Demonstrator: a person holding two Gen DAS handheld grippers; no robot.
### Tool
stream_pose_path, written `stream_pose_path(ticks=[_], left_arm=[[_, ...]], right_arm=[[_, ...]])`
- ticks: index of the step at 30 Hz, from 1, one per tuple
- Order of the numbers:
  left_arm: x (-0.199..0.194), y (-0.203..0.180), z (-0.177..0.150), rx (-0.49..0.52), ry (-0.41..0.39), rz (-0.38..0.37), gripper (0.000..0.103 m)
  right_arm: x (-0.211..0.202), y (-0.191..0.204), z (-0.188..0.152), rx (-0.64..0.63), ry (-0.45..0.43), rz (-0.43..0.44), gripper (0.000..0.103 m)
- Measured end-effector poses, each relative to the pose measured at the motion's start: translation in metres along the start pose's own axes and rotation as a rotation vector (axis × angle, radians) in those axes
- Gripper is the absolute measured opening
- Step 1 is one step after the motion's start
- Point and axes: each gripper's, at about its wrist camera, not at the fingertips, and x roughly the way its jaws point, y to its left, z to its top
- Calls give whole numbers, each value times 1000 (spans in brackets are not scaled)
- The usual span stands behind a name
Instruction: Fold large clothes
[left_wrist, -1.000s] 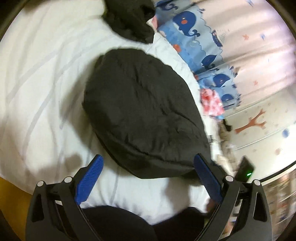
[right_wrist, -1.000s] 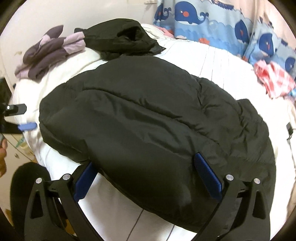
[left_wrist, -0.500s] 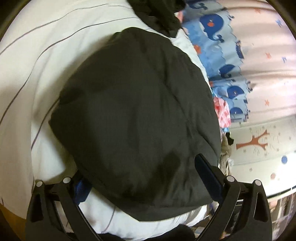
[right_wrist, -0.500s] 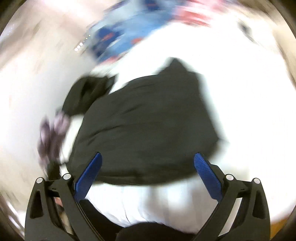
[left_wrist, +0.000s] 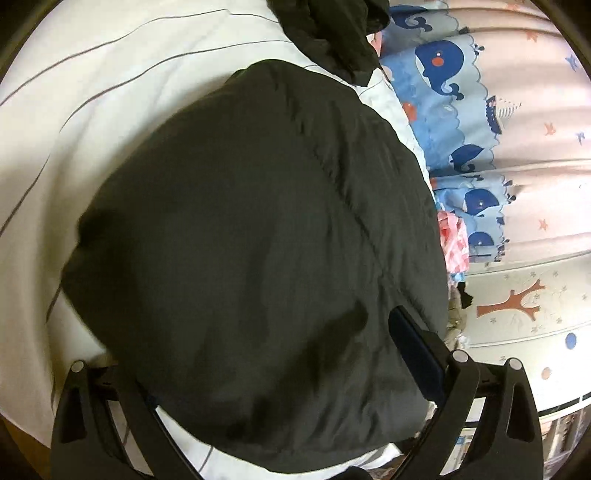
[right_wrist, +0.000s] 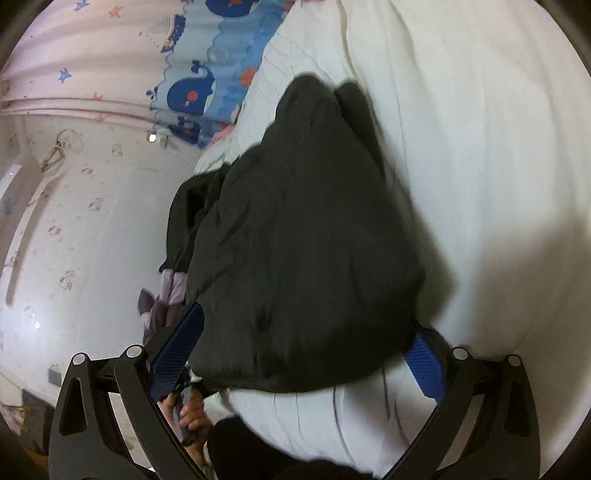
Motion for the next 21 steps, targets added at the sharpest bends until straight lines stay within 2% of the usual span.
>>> stream_pose_path(ticks=[1,2,3,4,5,6,7,9,11,16,19,20,21], left_arm=[[0,-3,0,5,-5,6,94],[0,-5,0,16,-13,9,84],[2,-7,0,25,-11,10,66],[3,-7,2,28,-2,-6,59],[3,-6,3,14,8,-27,47],[2,-7,6,-3,19,-54,37],[-1,-9,7,-2,25,-64,33],[-10,-19,8,17,29,-86,23],[-28,-30,7,36,37,-149,20],[-85,-41,-23,96,78,-251,19],[-118,-24,-61,133,122,-253,19],[-120,-15,-73,144,145,-230,19],[-117,-2,-84,155,183,-187,25]], right_arm=[[0,5,2,-15,-11,17,97],[6,6,6,-26,-5,12,94],[11,10,7,-41,5,9,89],[16,12,8,-49,11,12,60],[19,13,12,-49,9,18,25],[17,17,15,-45,-3,54,22],[15,22,17,-64,-13,68,17],[4,50,17,-137,-34,93,14],[-13,69,16,-168,-48,137,13],[-86,106,-16,-245,-61,207,12],[-125,91,-56,-257,7,157,16],[-125,79,-69,-254,55,101,22],[-124,67,-79,-241,97,46,28]])
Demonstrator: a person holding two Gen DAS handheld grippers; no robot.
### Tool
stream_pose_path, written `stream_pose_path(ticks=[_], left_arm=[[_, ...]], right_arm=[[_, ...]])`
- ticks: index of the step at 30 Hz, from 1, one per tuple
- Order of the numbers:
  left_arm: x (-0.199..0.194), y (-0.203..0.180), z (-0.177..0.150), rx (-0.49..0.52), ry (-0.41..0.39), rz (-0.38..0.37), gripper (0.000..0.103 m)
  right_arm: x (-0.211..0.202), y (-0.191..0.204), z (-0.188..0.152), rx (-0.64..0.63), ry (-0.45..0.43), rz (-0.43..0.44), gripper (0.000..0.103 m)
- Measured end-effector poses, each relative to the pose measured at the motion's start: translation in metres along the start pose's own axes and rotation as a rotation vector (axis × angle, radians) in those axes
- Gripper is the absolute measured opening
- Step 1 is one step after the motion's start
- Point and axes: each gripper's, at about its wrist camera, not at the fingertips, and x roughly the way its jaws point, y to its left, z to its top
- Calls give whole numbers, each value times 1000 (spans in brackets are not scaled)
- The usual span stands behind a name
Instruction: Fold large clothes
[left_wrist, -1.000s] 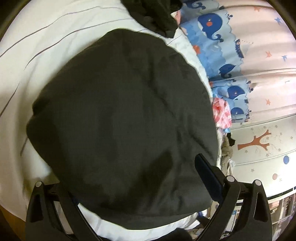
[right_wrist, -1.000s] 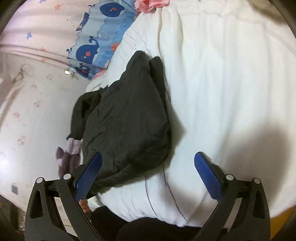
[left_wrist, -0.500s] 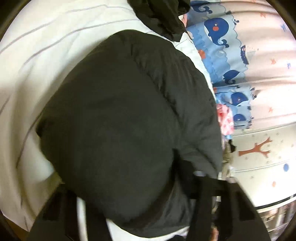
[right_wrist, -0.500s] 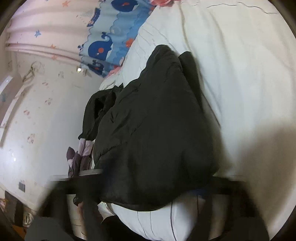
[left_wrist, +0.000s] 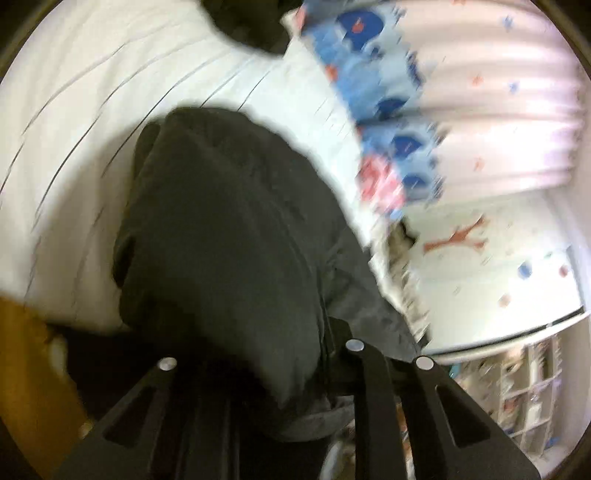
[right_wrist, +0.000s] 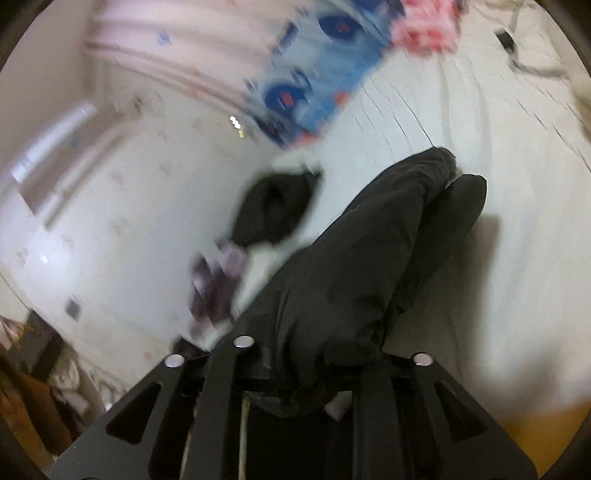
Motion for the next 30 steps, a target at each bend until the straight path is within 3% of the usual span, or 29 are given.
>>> stream_pose_path(ticks=[1,2,3,5,7,10,11,12,15,17,19,21,22,23,24,28,30], left_arm=[[5,18,-10,-16,50,28,30],[4,41,-18,-76,69,14,48],[-3,52,-20,-117,48,-1,50],[-35,55,-25,-132,-40,30,50],[-81,43,-28,-105,-176,116,51],[-133,-6,-13,30,-401,266,53],[-135,-22,-5,69,-426,258,55],[-127,-53,9,144,-438,226,57],[-61,-125,47,348,-349,155,69],[-7,-146,77,394,-259,141,69],[53,-139,107,386,-183,228,69],[97,-108,132,335,-120,335,64],[116,-76,137,292,-93,387,58],[122,-54,138,273,-88,352,50],[122,-37,141,240,-99,316,43],[123,-35,146,231,-65,335,39],[106,-43,140,234,-56,350,39]], right_arm=[[3,-20,-15,41,59,-75,42],[0,-41,-26,106,71,-106,43],[-12,-57,-34,183,38,-95,43],[-40,-61,-36,200,-75,-121,45],[-66,-38,-25,108,-188,-217,49],[-52,14,14,-71,-218,-261,66],[-32,34,29,-142,-193,-288,77],[-13,47,42,-191,-167,-306,80],[81,85,81,-386,-55,-389,85],[145,84,100,-444,-3,-465,85],[198,63,111,-432,69,-534,85],[240,26,108,-418,136,-631,85],[253,1,110,-365,157,-580,92],[254,-13,114,-285,139,-516,94],[257,-17,114,-278,142,-515,95],[268,-15,117,-323,225,-545,96],[248,-2,115,-298,191,-553,95]])
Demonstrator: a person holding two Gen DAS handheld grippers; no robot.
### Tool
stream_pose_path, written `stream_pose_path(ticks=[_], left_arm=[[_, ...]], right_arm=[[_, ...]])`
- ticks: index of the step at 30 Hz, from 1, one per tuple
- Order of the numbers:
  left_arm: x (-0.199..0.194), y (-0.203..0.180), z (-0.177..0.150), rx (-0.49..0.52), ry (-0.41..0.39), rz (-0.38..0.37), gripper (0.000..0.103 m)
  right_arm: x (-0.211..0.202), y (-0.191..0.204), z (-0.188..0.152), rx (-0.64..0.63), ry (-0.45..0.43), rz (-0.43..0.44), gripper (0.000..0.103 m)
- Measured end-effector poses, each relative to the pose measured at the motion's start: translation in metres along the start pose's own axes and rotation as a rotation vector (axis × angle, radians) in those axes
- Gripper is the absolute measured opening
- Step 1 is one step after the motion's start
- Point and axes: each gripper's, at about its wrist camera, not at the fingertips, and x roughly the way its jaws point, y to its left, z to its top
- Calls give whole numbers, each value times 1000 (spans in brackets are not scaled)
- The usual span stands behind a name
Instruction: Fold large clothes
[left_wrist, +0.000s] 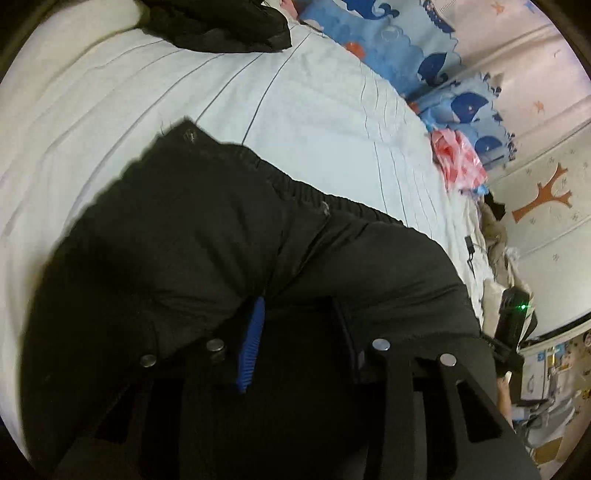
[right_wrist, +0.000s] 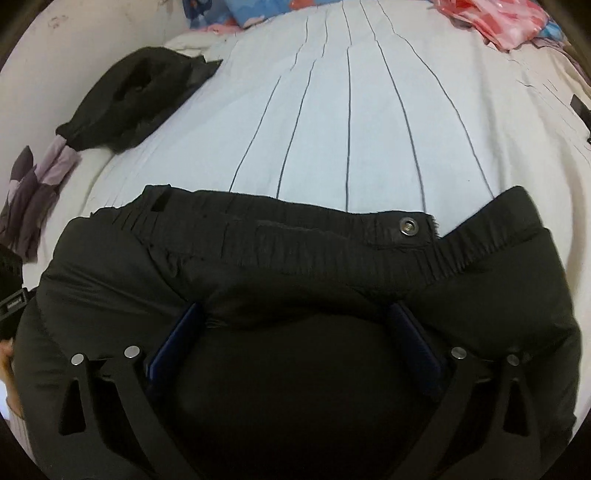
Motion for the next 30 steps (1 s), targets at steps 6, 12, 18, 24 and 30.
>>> stream_pose_path(ticks=[6,12,18,24,30], left_arm=[[-136,35,-62,-70,-238,-52,88],[-165,117,-141,-346,-234,-103,96],[-108,125,-172,-498,-143,-355,96],[-48,82,-149,-467,-54,-372,96],[-44,47,-133,-417,-118,-457,95]], right_arm=[[-106,54,-59,-300,-207,45,96],[-65,44,-96,-260,-8,31,96],[-123,14,-115,-100,-150,164,96],[-190,-69,-178,195,-306,145,96],[-137,-99,-212,249,-48,153,96]])
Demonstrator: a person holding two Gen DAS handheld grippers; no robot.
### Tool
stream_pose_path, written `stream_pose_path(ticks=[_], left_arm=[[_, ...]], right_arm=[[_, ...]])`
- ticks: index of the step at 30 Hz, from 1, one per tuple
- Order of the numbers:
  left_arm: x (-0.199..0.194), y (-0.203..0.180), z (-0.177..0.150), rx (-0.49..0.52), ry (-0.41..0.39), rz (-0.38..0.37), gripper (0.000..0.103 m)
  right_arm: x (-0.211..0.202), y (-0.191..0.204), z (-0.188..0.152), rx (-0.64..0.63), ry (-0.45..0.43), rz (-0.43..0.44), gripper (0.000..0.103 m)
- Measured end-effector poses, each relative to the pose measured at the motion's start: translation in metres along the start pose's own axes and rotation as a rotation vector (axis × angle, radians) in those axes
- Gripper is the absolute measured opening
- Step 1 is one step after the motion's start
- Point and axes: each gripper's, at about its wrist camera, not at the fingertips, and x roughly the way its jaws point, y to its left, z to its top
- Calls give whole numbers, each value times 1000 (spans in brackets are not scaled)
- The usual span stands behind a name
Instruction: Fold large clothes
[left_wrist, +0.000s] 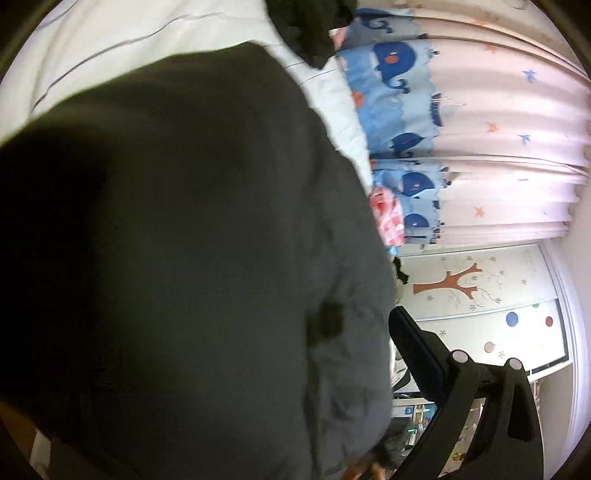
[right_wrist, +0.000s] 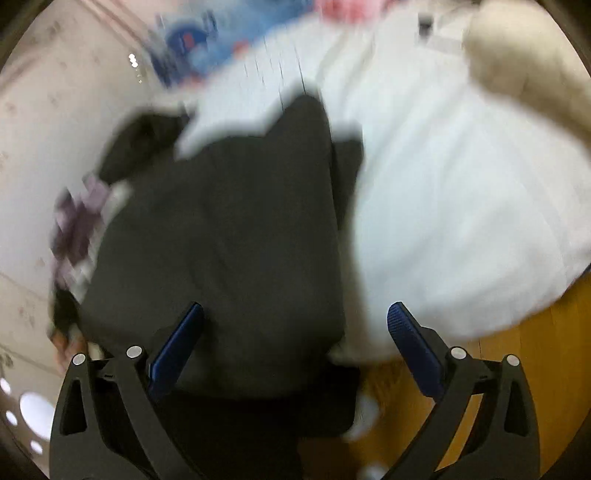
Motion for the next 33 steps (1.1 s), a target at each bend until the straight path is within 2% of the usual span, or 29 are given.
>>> stream_pose_path(ticks=[2,4,5,6,7,9,11,13,15,18,20,21,23,25,27,28,30,31,32,33], left_arm=[[-2,-3,-2,5,-4,-24,88],[-3,0,-2,1,-3,-37,79],[-4,4,-1,-13,4,-42,70],[-4,7,0,-24,11,-43,64],[-4,13,1,-39,20,-53,62],[-4,15,0,-30,33,-57,59],[-3,16,-1,-23,39,-52,59],[-1,17,-1,-33,43,-45,59],[-8,22,1,-48,33,-43,59],[-10,21,-1,-50,13,-33,60],[-8,20,-4,-57,-1,-30,60],[-6,19,-5,-54,1,-29,61],[-11,17,-16,-27,5,-16,61],[-15,15,-16,-5,13,-8,61],[-15,14,-15,-1,20,5,61],[-15,15,-15,-7,21,3,61],[-14,16,-14,-11,15,0,61],[-14,16,-14,-12,8,1,61],[-16,19,-16,-14,4,2,61],[-15,20,-17,-17,2,0,61]], right_arm=[[9,-16,-2,126,7,164,96],[6,-24,0,209,-38,261,96],[-4,-21,1,201,-93,232,96],[-23,-10,4,149,-181,88,96],[-39,4,7,96,-260,-27,96],[-62,37,19,-9,-362,-78,96],[-64,83,35,-130,-388,-75,96],[-37,147,60,-323,-331,-80,96],[1,192,77,-443,-261,-73,96],[65,232,79,-581,-221,-148,96],[140,247,71,-656,-36,-264,96],[157,246,65,-673,12,-288,97],[148,251,65,-663,23,-286,96],[117,261,73,-623,-92,-213,96],[97,275,88,-630,-228,-270,96],[99,277,98,-631,-256,-303,96],[121,278,119,-622,-233,-373,96],[151,274,128,-634,-176,-436,96],[194,263,128,-662,-55,-495,96],[211,254,127,-654,1,-471,96]])
